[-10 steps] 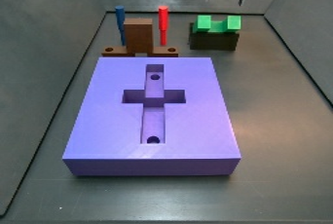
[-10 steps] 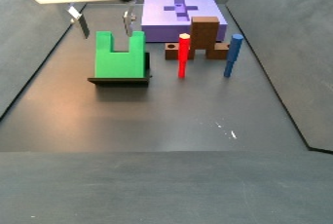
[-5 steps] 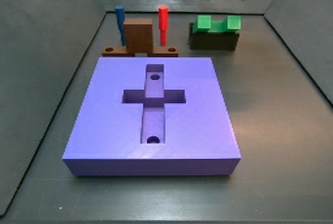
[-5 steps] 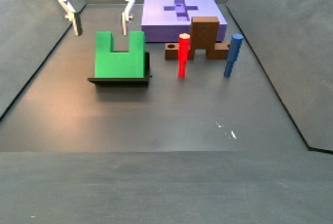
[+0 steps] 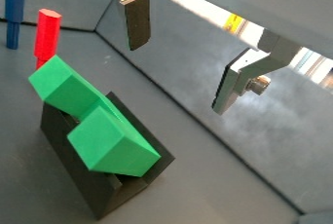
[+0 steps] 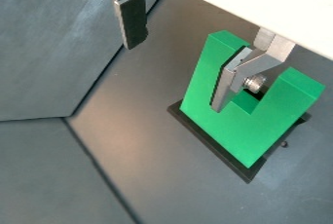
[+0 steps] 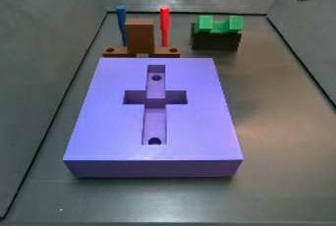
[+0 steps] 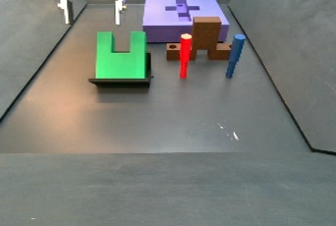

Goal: Pick up the green object. Move up. Place the green object on the fixture. Regrasp the green object. Move to above the board. Insert the green object.
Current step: Regrasp the green object.

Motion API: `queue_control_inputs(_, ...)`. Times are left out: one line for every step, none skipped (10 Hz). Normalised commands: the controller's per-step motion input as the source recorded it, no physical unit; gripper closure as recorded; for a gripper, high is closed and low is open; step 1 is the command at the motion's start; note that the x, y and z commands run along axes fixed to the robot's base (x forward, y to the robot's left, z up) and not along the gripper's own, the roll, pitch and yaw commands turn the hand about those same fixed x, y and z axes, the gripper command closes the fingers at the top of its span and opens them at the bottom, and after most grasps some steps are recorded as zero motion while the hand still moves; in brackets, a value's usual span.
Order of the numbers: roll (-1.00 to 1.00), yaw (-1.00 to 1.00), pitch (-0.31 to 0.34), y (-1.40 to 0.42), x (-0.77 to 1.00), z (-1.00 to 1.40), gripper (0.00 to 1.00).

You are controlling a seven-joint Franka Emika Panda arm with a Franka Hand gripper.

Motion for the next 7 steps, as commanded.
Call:
queue_control_inputs(0.73,0.33,0.257,-0.37,0.0,-0.29,0.0)
queue_control_inputs(0.61,0.32,0.194,-0.43,0.0,-0.29,0.0)
queue_control_inputs(0.54,0.31,0.126,-0.42,0.0,-0.23,0.0)
queue_control_inputs(0.39,0.28,0.089,-0.37,0.0,-0.14,0.0)
queue_control_inputs(0.35,0.28,0.197,-0.37,0.4,0.0,0.0)
queue_control_inputs(0.3,0.15,0.36,-0.13,0.61,0.05,0.0)
queue_control_inputs(0.27,0.07,0.226,-0.03,0.49,-0.04,0.0)
